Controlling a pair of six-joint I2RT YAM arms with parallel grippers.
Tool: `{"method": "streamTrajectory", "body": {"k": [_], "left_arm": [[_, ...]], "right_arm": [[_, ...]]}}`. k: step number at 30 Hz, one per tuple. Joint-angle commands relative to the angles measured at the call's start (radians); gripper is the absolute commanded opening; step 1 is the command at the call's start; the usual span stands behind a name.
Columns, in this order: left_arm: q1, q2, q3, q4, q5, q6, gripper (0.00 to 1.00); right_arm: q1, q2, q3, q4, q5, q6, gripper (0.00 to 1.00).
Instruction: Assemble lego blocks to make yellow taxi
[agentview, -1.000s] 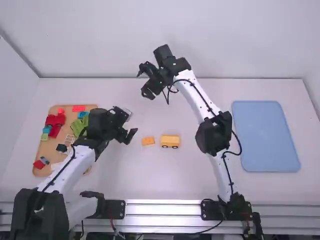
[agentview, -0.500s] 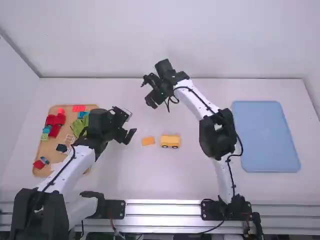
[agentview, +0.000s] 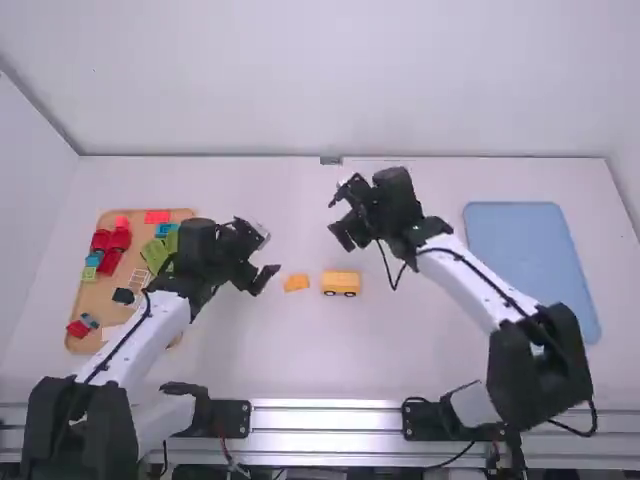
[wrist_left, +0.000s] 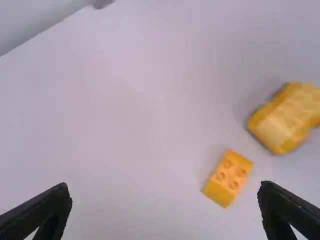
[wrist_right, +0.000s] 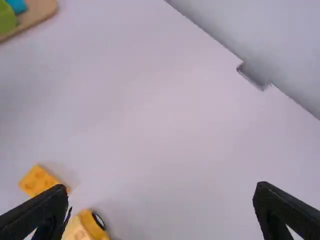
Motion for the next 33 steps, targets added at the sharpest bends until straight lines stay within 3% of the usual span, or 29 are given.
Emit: {"method": "streamTrajectory", "body": {"k": [1,7,13,22,33], "left_arm": [[-0.002,0.027,-0.015,-0.016,0.243,0.191,0.99],[-0.002,0.135,-0.015,-0.003,0.426,0.383,0.99],[-0.002,0.369,-0.012,0.100,0.523,0.564,0.99],[-0.002,0.655,0.060,0.186,0.545,0.679,0.99],[0.029,0.702,0.093,0.173,0.541,0.671,0.98]], "right_arm": [[-0.023,-0.057,-0.101,0.046,0.002,0.005,0.98],[-0.064,-0.104,-0.277,0.298,-0.009,0.031,0.98],[-0.069,-0.094,-0.383,0.465,-0.032,-0.003,0.98],[-0.157,-0.083,-0.390,0.474,-0.405,-0.134,0.98],[-0.214,-0.079,-0.390,0.481,-0.444,-0.134,0.98]]}}
